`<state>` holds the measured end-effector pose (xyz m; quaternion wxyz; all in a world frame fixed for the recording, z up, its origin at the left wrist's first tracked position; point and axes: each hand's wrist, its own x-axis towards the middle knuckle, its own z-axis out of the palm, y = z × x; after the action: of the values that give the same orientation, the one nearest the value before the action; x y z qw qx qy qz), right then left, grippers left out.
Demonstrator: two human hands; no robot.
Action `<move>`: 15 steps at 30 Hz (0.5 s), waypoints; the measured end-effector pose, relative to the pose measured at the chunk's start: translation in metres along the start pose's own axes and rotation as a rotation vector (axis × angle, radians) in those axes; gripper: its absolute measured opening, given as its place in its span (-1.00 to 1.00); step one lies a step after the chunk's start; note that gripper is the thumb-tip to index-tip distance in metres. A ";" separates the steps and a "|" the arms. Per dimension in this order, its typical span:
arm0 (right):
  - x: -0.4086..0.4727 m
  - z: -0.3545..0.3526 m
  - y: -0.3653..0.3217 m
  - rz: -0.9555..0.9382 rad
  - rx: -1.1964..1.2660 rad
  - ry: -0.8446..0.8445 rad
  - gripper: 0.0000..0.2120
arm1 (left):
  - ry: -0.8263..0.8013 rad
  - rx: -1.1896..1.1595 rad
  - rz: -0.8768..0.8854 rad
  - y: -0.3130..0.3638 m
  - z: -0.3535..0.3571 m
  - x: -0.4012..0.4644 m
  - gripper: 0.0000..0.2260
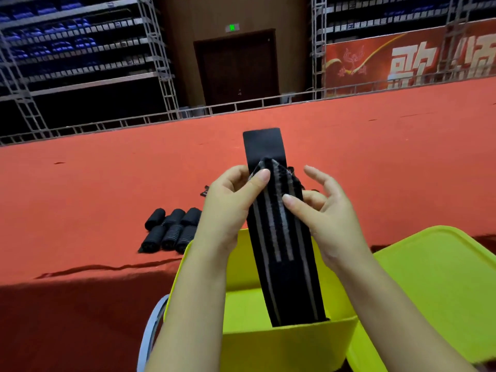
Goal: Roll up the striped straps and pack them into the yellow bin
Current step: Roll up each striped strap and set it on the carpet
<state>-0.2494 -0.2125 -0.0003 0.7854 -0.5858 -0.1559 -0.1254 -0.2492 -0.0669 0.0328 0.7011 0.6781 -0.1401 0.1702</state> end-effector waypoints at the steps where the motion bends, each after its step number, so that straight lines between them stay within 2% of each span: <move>1: -0.002 -0.004 0.003 0.011 -0.032 -0.033 -0.58 | 0.004 0.007 -0.010 -0.006 0.000 -0.004 -0.93; 5: -0.008 -0.015 0.006 0.001 -0.148 -0.109 -0.79 | -0.057 0.028 -0.038 -0.028 -0.002 -0.023 -0.91; 9: -0.009 -0.021 0.004 -0.011 -0.220 -0.215 -0.84 | -0.126 0.047 -0.058 -0.040 0.000 -0.036 -0.90; 15: -0.011 -0.023 0.012 0.042 -0.128 -0.214 -0.83 | -0.175 0.038 -0.132 -0.042 0.002 -0.040 -0.85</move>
<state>-0.2529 -0.2305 -0.0212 0.7277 -0.6479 -0.2182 -0.0554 -0.2668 -0.0716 -0.0223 0.6830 0.7112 -0.1526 0.0664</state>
